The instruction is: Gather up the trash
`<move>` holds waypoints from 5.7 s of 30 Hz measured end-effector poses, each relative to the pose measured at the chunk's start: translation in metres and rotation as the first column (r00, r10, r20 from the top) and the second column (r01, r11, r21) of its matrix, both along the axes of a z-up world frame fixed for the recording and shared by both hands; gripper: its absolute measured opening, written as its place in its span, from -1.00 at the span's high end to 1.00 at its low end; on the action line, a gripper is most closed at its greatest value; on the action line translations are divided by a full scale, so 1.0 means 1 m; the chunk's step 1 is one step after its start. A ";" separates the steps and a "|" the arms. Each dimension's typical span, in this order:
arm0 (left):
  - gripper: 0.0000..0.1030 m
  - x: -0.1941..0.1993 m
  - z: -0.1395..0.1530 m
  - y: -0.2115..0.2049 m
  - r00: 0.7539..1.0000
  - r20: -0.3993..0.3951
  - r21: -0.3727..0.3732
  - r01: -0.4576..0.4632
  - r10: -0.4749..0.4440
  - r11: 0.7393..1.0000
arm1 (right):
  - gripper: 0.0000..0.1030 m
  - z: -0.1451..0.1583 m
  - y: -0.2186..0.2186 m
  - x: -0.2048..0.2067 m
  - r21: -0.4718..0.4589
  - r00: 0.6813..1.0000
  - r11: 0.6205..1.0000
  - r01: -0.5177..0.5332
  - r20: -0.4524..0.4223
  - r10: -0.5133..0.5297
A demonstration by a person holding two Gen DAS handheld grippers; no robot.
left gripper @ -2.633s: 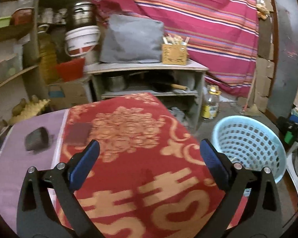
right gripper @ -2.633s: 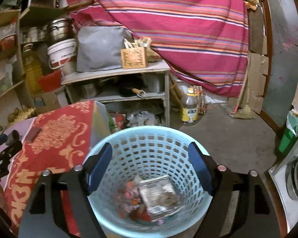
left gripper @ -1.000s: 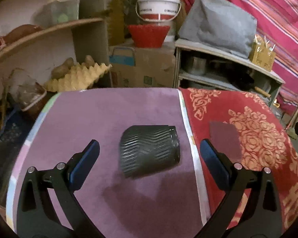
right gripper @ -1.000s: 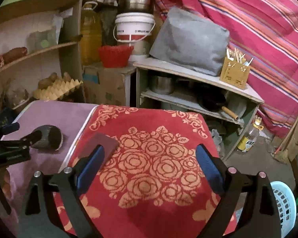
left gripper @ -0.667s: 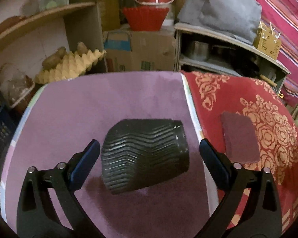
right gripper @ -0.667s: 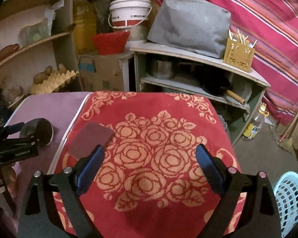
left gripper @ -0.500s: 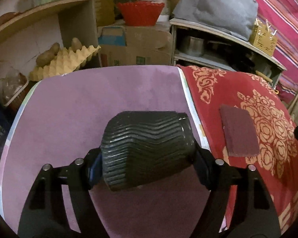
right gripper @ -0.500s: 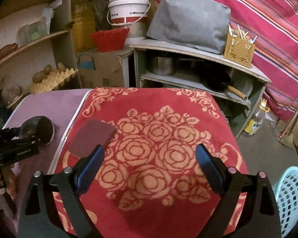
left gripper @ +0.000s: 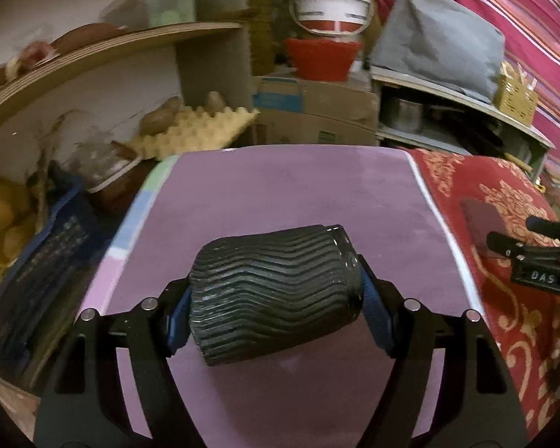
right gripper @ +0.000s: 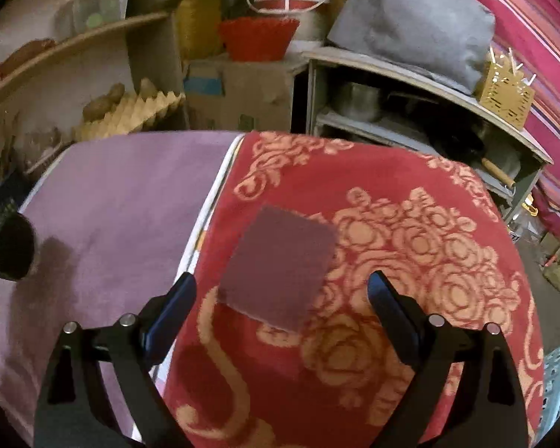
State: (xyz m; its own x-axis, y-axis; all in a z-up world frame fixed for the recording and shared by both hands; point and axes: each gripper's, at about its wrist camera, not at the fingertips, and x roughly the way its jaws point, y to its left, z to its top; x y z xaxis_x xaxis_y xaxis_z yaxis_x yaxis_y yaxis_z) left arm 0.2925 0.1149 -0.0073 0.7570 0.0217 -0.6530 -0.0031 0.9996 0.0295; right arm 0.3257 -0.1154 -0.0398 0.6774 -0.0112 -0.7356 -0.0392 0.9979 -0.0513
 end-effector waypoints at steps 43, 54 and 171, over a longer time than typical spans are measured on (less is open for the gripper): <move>-0.43 -0.154 0.102 -0.179 0.961 0.234 0.010 0.146 -0.144 0.989 | -0.27 0.127 -0.212 -0.247 0.036 0.940 0.994 0.104 0.324 -0.110; -0.43 -0.158 0.099 -0.280 0.936 0.270 -0.052 0.249 -0.227 0.967 | -0.27 0.126 -0.286 -0.296 0.062 0.913 0.980 0.188 0.356 -0.198; -0.90 -0.279 0.005 -0.143 0.953 0.299 0.001 0.060 -0.057 0.998 | -0.93 0.041 -0.101 -0.348 -0.013 0.900 0.994 0.104 0.426 -0.088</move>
State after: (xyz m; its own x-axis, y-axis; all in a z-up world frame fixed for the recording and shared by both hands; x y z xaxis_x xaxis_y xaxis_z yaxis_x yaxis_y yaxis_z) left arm 0.0139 -0.0283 -0.0026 0.9172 -0.0325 -0.3972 0.0478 0.9984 0.0287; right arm -0.0224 -0.2163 0.0015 0.9195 -0.1124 -0.3767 0.0901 0.9930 -0.0765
